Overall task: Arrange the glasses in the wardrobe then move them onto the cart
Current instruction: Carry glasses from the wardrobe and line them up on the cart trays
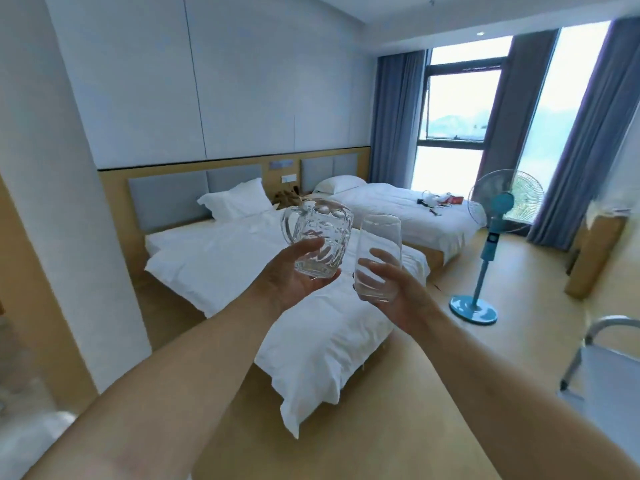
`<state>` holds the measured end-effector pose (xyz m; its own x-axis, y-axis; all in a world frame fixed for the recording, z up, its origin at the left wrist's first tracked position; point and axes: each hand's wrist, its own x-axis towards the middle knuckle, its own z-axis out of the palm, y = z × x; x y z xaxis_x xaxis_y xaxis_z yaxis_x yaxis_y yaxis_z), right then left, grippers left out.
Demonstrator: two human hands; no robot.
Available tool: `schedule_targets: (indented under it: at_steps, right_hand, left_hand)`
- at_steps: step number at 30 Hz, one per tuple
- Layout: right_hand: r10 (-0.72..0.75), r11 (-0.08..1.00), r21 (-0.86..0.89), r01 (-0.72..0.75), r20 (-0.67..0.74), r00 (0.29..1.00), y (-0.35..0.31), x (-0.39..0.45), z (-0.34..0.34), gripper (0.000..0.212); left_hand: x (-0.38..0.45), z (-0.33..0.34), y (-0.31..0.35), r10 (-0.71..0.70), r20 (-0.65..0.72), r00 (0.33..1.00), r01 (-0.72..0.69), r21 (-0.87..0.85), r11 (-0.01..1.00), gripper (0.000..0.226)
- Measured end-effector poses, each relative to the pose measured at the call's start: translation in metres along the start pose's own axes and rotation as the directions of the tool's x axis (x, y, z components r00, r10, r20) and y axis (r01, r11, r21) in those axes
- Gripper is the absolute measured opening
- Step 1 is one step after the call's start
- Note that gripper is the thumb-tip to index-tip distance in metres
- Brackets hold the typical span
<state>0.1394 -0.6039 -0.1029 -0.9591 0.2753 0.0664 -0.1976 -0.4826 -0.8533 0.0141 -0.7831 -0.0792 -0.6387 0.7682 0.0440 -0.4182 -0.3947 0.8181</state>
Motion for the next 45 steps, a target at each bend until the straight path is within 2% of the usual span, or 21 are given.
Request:
schedule_targets:
  at_steps: [4, 8, 11, 13, 16, 19, 22, 28, 31, 33, 36, 40, 43, 45]
  right_hand:
    - [-0.060, 0.998, 0.007, 0.061, -0.122, 0.991, -0.023, -0.005, -0.049, 0.076]
    - [-0.112, 0.994, -0.039, 0.106, -0.196, 0.974, -0.038, -0.008, -0.087, 0.071]
    - [-0.150, 0.988, -0.074, 0.135, -0.253, 0.956, -0.048, -0.003, -0.116, 0.063]
    - [-0.190, 0.980, -0.114, 0.165, -0.267, 0.945, -0.055, 0.003, -0.135, 0.046]
    - [-0.243, 0.969, -0.128, 0.211, -0.360, 0.901, -0.069, 0.015, -0.162, 0.040]
    - [-0.269, 0.963, -0.126, 0.237, -0.415, 0.869, -0.084, 0.035, -0.186, 0.034]
    - [-0.275, 0.961, -0.129, 0.245, -0.535, 0.799, -0.092, 0.058, -0.206, 0.043]
    - [-0.299, 0.951, -0.142, 0.275, -0.654, 0.695, -0.092, 0.086, -0.231, 0.055]
    - [-0.319, 0.943, -0.153, 0.296, -0.673, 0.667, -0.090, 0.091, -0.250, 0.049]
    - [-0.303, 0.947, -0.144, 0.287, -0.697, 0.650, -0.088, 0.092, -0.262, 0.046]
    - [-0.287, 0.940, -0.107, 0.325, -0.762, 0.580, -0.086, 0.087, -0.285, 0.054]
    - [-0.301, 0.937, -0.135, 0.323, -0.781, 0.547, -0.091, 0.075, -0.318, 0.033]
    - [-0.324, 0.929, -0.170, 0.329, -0.803, 0.500, -0.100, 0.065, -0.350, 0.019]
    - [-0.343, 0.920, -0.176, 0.350, -0.794, 0.502, -0.109, 0.059, -0.374, 0.012]
  left_hand:
    - [0.050, 0.026, -0.032, -0.090, 0.083, 0.992, 0.088, 0.028, 0.996, 0.070]
    - [0.101, 0.048, -0.058, -0.171, 0.222, 0.960, 0.156, 0.085, 0.984, 0.043]
    - [0.142, 0.063, -0.078, -0.226, 0.291, 0.930, 0.200, 0.118, 0.973, 0.038]
    - [0.171, 0.072, -0.090, -0.262, 0.322, 0.910, 0.236, 0.118, 0.965, 0.048]
    - [0.218, 0.083, -0.101, -0.312, 0.385, 0.869, 0.287, 0.123, 0.950, 0.076]
    - [0.264, 0.092, -0.108, -0.372, 0.454, 0.810, 0.356, 0.123, 0.926, 0.078]
    - [0.309, 0.095, -0.117, -0.416, 0.484, 0.770, 0.409, 0.126, 0.904, 0.071]
    - [0.381, 0.102, -0.143, -0.499, 0.530, 0.685, 0.493, 0.167, 0.854, 0.066]
    - [0.409, 0.110, -0.162, -0.524, 0.551, 0.649, 0.520, 0.182, 0.835, 0.067]
    - [0.419, 0.118, -0.175, -0.547, 0.581, 0.603, 0.538, 0.210, 0.816, 0.067]
    - [0.432, 0.133, -0.198, -0.595, 0.586, 0.550, 0.579, 0.246, 0.778, 0.071]
    - [0.446, 0.162, -0.230, -0.618, 0.623, 0.480, 0.612, 0.267, 0.744, 0.065]
    - [0.462, 0.184, -0.256, -0.638, 0.615, 0.463, 0.606, 0.306, 0.734, 0.064]
    - [0.473, 0.203, -0.273, -0.648, 0.615, 0.449, 0.598, 0.331, 0.730, 0.066]
